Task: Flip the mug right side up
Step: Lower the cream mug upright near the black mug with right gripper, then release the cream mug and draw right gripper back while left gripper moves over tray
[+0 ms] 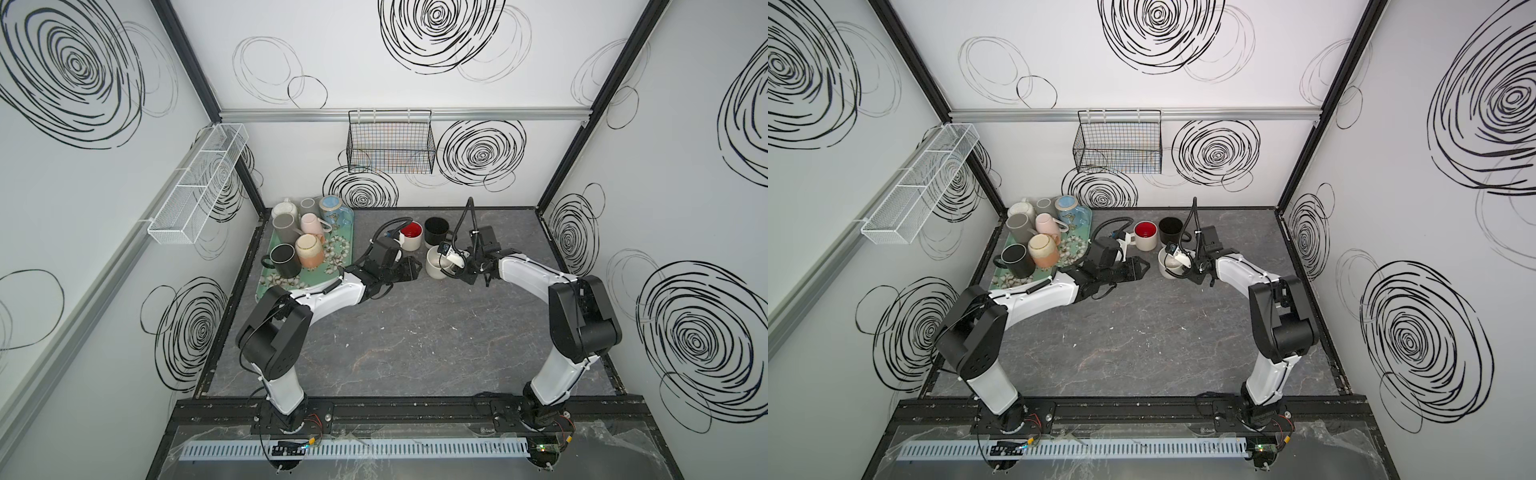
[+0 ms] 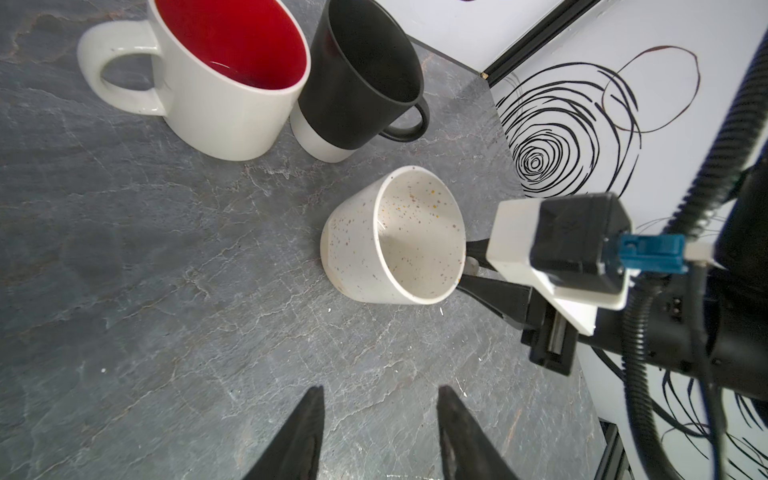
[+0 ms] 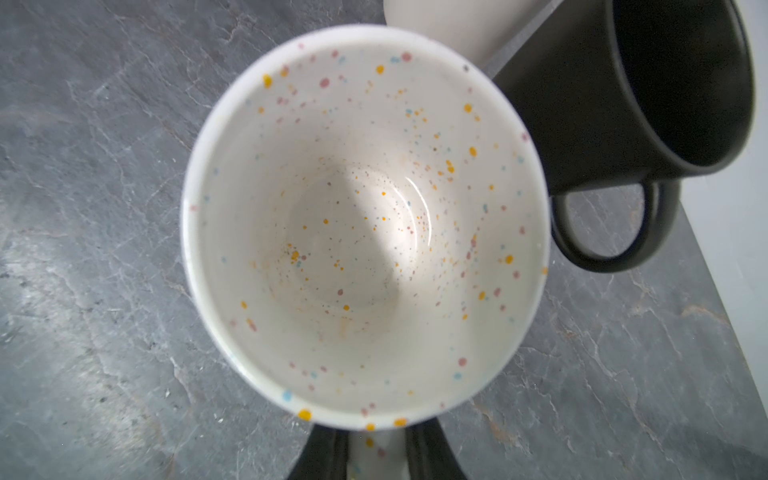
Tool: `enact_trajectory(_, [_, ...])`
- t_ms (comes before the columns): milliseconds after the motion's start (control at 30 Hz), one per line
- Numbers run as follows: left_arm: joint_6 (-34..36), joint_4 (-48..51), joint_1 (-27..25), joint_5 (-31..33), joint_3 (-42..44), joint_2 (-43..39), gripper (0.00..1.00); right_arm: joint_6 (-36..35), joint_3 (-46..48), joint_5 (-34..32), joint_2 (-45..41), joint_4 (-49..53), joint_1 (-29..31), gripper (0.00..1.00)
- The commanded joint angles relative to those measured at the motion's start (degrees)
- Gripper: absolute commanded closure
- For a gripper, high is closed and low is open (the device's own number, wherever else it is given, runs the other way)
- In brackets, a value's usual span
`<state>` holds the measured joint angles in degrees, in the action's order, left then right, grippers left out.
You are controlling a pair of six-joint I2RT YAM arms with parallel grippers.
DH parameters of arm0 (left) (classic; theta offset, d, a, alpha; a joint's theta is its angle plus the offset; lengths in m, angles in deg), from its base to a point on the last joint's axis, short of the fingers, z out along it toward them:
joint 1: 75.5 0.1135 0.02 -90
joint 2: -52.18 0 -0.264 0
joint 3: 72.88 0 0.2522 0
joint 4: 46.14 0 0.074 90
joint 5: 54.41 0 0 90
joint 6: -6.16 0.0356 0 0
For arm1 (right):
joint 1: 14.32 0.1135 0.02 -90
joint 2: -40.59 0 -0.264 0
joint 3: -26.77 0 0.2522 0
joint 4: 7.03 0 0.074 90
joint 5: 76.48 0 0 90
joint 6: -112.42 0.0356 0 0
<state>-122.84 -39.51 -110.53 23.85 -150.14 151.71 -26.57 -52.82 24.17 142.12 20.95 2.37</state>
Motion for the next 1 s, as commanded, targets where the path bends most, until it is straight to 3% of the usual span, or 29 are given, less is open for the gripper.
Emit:
enact_trajectory(0, [0.4,-2.3,-0.4,-0.1,-1.4,0.5,0.53,-2.7,-4.2,2.9,2.4,-2.9,-1.7,0.74])
enact_trajectory(67, [0.5,-1.4,-0.5,0.1,-0.8,-0.1,0.52,-3.3,-6.6,2.1,4.4,-1.3,-1.7,0.6])
enact_trajectory(200, [-1.0,-2.3,-0.7,1.3,2.0,-1.9,0.52,-2.9,-9.0,0.4,5.2,-0.7,-1.8,0.54])
enact_trajectory(667, [-0.3,0.7,-1.1,5.1,0.8,-4.5,0.52,-1.2,-8.9,-3.6,4.3,-5.4,-3.5,0.56])
enact_trajectory(967, [4.4,8.4,-0.8,9.3,0.1,-9.5,0.51,2.0,-4.0,-1.7,-4.0,-6.7,-4.0,0.53])
